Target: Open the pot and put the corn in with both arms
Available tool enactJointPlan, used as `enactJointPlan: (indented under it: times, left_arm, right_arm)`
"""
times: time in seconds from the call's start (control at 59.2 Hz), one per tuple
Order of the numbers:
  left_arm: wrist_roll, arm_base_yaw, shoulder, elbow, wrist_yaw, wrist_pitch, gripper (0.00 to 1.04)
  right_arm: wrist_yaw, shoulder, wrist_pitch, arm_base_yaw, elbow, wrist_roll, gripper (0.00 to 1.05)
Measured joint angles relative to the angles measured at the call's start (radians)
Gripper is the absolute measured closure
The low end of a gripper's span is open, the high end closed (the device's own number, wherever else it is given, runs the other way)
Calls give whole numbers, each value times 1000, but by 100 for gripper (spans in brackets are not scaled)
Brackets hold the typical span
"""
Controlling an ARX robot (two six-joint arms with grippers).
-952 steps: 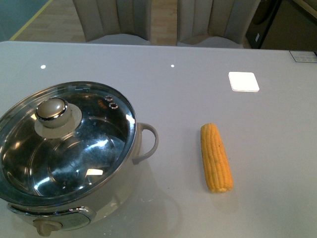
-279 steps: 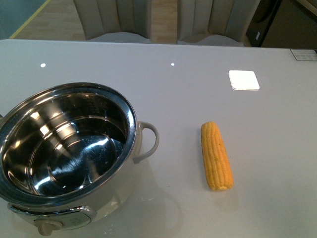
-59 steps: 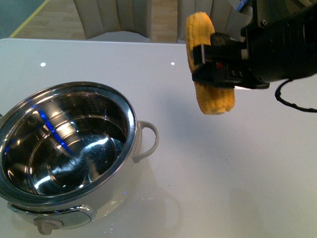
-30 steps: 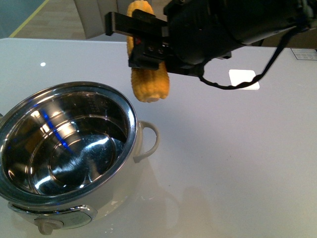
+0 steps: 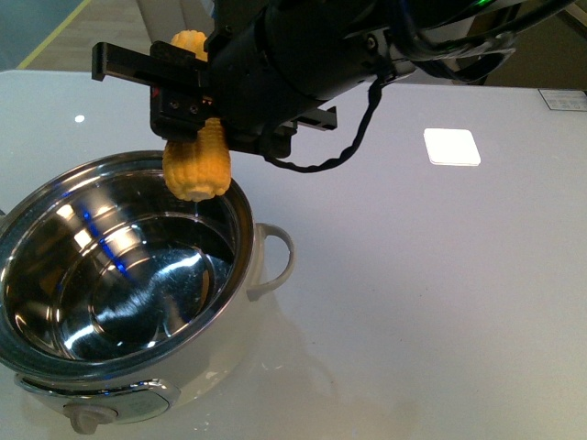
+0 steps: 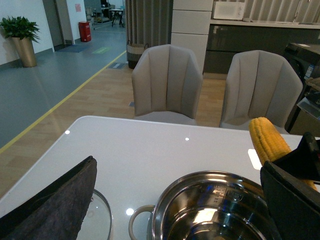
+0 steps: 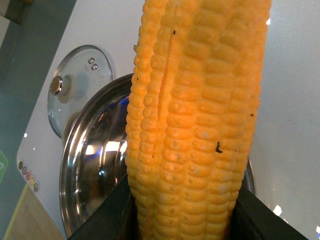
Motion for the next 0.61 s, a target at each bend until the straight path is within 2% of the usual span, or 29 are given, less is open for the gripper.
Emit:
enactJointPlan:
  times: [0.456,0.608]
  left_arm:
    - [0,0,0,0,0,0,7]
    - [0,0,0,0,0,0,7]
  right_arm:
    - [-34,116,-25,73,75,103,63]
    - [-29,135,-38,83,75,105,48]
